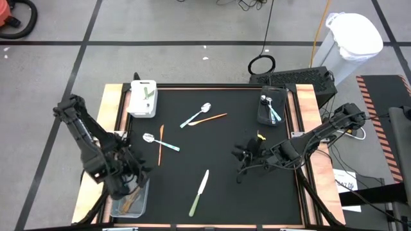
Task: Sort silverware by color (type)
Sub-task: Put the blue spoon into the black bin
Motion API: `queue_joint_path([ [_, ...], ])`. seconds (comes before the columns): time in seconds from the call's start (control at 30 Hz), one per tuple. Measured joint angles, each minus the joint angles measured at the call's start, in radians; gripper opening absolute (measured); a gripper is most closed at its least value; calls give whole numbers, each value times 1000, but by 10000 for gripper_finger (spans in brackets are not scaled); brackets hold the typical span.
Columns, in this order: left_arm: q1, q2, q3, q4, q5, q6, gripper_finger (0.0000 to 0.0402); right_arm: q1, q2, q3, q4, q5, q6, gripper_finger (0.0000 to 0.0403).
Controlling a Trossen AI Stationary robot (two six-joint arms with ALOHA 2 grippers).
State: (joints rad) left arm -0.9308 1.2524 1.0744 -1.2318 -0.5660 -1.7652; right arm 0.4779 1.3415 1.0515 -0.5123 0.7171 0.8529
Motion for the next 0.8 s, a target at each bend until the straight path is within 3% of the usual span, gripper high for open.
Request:
queue_joint_path([
  [0.07, 54, -1, 0, 24, -17, 65, 238, -20, 31, -1, 4, 111, 13, 134],
  [0.13, 107, 2, 0, 84, -56, 138, 238, -57, 61, -4, 24, 116, 44, 134],
  [0.3, 250, 4, 0, 252, -86, 340, 238, -161, 127, -3, 204, -193, -18, 134],
  [0.5, 432, 4, 0, 262, 90, 551, 238, -275, 179, 6, 281, -423, -34, 136],
  [0.7, 599, 4, 0, 284, 132, 814, 237, -373, 195, 6, 251, -520, -92, 143],
  [0.8, 716, 6, -1, 296, 232, 942, 230, -450, 193, 32, 226, -537, -99, 147],
])
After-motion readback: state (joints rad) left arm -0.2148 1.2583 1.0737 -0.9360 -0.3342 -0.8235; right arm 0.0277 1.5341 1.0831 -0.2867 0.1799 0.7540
